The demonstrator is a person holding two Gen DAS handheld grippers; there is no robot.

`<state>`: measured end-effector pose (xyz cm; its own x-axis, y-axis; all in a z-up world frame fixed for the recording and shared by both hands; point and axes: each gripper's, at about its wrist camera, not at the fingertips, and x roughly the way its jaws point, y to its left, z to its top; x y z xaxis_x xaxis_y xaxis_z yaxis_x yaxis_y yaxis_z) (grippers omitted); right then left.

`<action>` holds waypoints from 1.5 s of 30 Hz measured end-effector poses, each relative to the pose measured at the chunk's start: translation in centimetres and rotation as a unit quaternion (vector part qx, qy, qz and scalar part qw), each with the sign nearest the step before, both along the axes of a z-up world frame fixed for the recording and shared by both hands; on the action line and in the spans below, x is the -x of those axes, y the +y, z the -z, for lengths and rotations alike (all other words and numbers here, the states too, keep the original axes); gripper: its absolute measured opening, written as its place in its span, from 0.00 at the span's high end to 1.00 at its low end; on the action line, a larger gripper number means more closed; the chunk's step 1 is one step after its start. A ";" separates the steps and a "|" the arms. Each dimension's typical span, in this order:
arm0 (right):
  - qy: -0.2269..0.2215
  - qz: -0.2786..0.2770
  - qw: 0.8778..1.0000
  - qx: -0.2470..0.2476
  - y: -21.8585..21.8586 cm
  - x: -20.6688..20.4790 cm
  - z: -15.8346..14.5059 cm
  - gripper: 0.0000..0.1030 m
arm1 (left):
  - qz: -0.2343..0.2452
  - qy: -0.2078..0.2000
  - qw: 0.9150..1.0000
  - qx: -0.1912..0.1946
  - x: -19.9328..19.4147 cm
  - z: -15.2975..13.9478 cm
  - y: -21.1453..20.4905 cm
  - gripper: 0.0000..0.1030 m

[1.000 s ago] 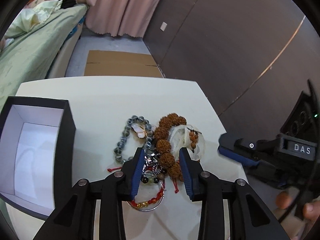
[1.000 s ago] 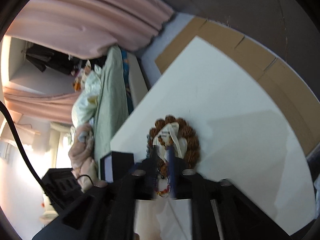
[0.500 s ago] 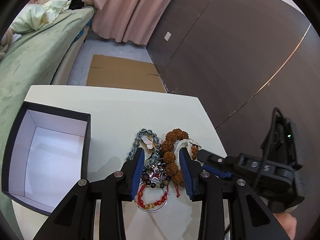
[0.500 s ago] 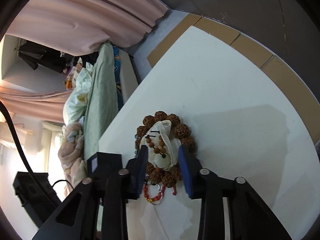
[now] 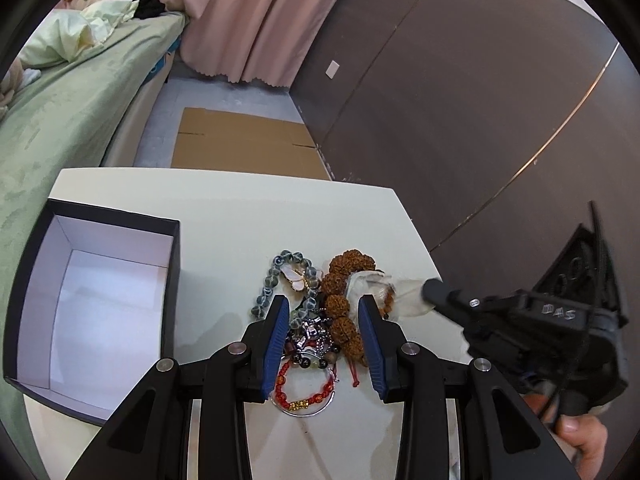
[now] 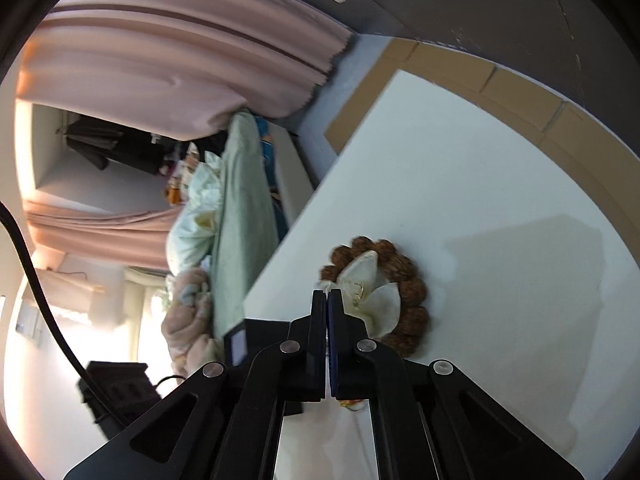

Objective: Organize jewelry
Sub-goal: 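Lift the brown bead bracelet with the left tool and lower it into the black box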

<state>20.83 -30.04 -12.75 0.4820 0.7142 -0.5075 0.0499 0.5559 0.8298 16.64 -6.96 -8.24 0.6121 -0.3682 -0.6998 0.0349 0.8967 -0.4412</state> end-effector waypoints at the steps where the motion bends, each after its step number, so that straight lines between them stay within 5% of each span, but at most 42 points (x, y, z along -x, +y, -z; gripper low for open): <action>1: -0.003 0.001 1.000 -0.008 -0.1 0.1 -0.2 0.98 | 0.002 0.001 1.000 0.000 -0.1 0.1 -0.1 0.64; 20: -0.102 0.041 0.991 -0.074 -4.9 2.6 -5.0 0.98 | 0.024 0.017 0.999 -0.046 -1.7 3.4 -4.7 0.64; 23: -0.104 0.042 0.991 -0.075 -5.1 2.8 -5.3 0.98 | 0.020 0.015 0.998 -0.060 -1.7 3.4 -4.6 0.79; 26: -0.096 0.042 0.992 -0.067 -5.2 2.8 -5.4 0.98 | 0.022 0.014 0.998 -0.058 -1.7 3.4 -4.5 0.81; 45: -0.102 0.026 0.993 -0.045 -3.7 3.3 -5.5 0.98 | 0.023 -0.065 0.998 -0.005 2.4 -3.0 -2.0 0.82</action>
